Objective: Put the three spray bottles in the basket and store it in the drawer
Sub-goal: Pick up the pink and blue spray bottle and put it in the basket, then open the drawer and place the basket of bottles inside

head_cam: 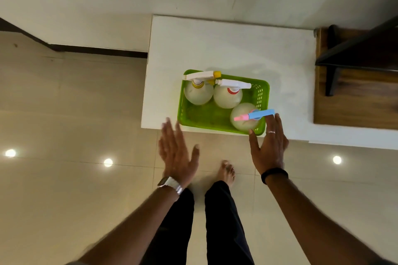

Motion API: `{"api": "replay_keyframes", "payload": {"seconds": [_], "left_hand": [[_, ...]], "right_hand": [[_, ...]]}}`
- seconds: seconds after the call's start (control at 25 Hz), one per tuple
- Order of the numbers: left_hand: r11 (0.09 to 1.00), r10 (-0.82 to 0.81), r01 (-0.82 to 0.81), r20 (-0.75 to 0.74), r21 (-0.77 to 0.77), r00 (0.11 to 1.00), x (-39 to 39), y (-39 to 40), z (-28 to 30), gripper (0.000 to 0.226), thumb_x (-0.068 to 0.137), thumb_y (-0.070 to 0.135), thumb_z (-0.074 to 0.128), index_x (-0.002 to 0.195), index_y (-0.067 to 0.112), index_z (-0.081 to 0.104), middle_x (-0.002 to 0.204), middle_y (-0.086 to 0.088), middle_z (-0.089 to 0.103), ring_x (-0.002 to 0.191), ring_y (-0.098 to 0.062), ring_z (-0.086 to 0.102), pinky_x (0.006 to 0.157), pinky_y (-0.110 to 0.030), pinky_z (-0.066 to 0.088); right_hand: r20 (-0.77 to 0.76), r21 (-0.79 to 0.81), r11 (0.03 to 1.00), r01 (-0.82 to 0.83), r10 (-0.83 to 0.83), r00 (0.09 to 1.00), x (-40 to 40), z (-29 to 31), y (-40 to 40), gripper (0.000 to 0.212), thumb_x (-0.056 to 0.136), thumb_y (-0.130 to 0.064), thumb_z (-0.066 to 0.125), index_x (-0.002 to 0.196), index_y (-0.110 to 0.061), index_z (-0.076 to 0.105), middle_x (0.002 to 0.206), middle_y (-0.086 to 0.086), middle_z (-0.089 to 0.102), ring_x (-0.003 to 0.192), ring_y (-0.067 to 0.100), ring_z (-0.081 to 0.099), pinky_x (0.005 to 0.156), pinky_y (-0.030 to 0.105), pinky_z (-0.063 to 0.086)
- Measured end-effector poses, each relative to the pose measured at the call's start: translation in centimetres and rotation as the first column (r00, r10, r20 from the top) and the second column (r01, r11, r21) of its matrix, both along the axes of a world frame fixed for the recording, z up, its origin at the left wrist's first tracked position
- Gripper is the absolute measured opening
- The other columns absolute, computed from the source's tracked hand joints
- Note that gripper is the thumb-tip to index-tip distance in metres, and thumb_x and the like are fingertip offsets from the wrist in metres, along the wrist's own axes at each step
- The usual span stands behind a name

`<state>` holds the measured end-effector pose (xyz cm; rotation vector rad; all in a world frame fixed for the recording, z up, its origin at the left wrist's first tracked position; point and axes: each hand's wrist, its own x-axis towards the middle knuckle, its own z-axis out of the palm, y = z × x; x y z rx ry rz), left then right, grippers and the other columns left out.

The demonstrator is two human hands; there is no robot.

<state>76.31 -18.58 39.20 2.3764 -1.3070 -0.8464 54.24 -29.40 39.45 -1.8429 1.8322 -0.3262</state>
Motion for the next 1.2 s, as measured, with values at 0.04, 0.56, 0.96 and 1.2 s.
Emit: {"api": "replay_keyframes", "payload": {"seconds": [0.04,0.56,0.96,1.2], "left_hand": [[0.982,0.185,-0.183,-0.043,0.037,0.982,2.3,1.2,-0.7,0.089,0.092,0.055,0.034,0.162,0.009,0.003,0.171,-0.012,-0.007,0.159,-0.028,-0.007,0.126,-0.043,-0.003],[0.712,0.692,-0.687,-0.309,0.144,0.653,11.0,-0.5,-9.3,0.028,0.096,0.03,0.05,0.122,0.025,0.059,0.122,0.009,0.06,0.106,-0.018,0.054,0.106,-0.044,0.044],[0.975,-0.217,0.212,0.095,0.064,0.971,3.7,6.6,-6.9,0.087,0.093,0.045,0.049,0.162,0.013,0.007,0.171,-0.01,0.009,0.158,-0.031,0.007,0.122,-0.052,0.02],[0.816,-0.505,0.456,0.056,0.354,0.861,-1.9,4.4,-8.5,0.095,0.094,0.051,0.047,0.161,0.02,-0.012,0.17,-0.009,-0.019,0.156,-0.035,-0.018,0.128,-0.053,0.004]], "right_hand": [[0.013,-0.014,0.999,0.047,-0.047,0.999,-0.2,0.1,1.4,0.063,0.099,-0.031,0.053,0.156,-0.018,0.029,0.166,0.004,0.027,0.156,0.019,0.016,0.115,0.042,0.022],[-0.081,0.626,0.775,0.09,-0.05,0.995,0.2,-5.6,5.6,0.061,0.1,-0.037,0.052,0.156,-0.022,0.032,0.162,-0.001,0.036,0.144,0.025,0.041,0.117,0.049,0.03],[-0.198,0.2,0.949,-0.243,0.282,0.939,-1.0,-5.5,7.6,0.052,0.092,-0.019,0.058,0.143,-0.012,0.051,0.147,0.009,0.049,0.139,0.03,0.043,0.115,0.049,0.035],[-0.329,0.505,0.812,-0.294,0.495,0.804,-2.2,-8.2,6.0,0.081,0.098,-0.052,0.044,0.162,-0.018,0.008,0.169,0.015,0.007,0.156,0.034,0.001,0.126,0.053,0.004]]}}
